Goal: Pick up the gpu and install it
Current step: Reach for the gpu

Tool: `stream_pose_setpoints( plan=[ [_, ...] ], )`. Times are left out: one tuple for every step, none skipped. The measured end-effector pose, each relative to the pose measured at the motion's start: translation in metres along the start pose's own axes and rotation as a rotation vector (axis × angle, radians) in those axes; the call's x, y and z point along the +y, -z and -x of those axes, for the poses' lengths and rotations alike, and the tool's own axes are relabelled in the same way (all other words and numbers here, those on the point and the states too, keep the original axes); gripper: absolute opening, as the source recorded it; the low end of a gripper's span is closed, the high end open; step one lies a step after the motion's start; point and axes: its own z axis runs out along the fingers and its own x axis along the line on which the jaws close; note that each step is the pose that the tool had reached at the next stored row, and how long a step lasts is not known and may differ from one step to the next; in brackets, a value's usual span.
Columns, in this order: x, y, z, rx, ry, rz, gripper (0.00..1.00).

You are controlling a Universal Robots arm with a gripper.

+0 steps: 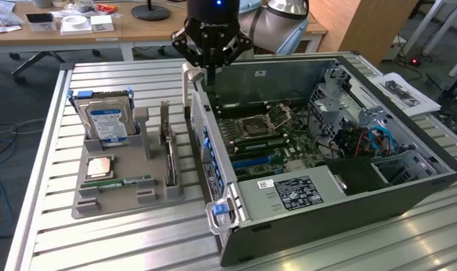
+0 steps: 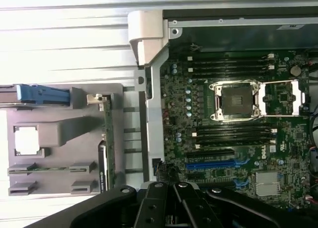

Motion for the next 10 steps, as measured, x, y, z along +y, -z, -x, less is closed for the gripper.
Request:
stream_pose_setpoints(
  plan=[
    [-0.0003,0.0001,-0.004,0.0001,0.000,0.0000,0.11],
    [-0.0006,0.0001,-0.007,0.0000,0.000,0.0000,0.11],
    [-0.0008,0.0002,-0.011,0.0000,0.000,0.0000,0.11],
    [-0.0011,0.0003,-0.015,0.0000,0.000,0.0001,0.11],
    [-0.0013,0.0003,-0.019,-0.0001,0.000,0.0001,0.11],
    [-0.0016,0.0005,-0.022,0.0000,0.000,0.0000,0.11],
    [-0.0019,0.0005,-0.026,0.0000,0.000,0.0000,0.11],
    [-0.0022,0.0006,-0.030,0.0000,0.000,0.0000,0.11],
    [-0.0025,0.0007,-0.035,0.0000,0.000,0.0000,0.11],
    [-0.0028,0.0008,-0.039,0.0000,0.000,0.0000,0.11]
  ],
)
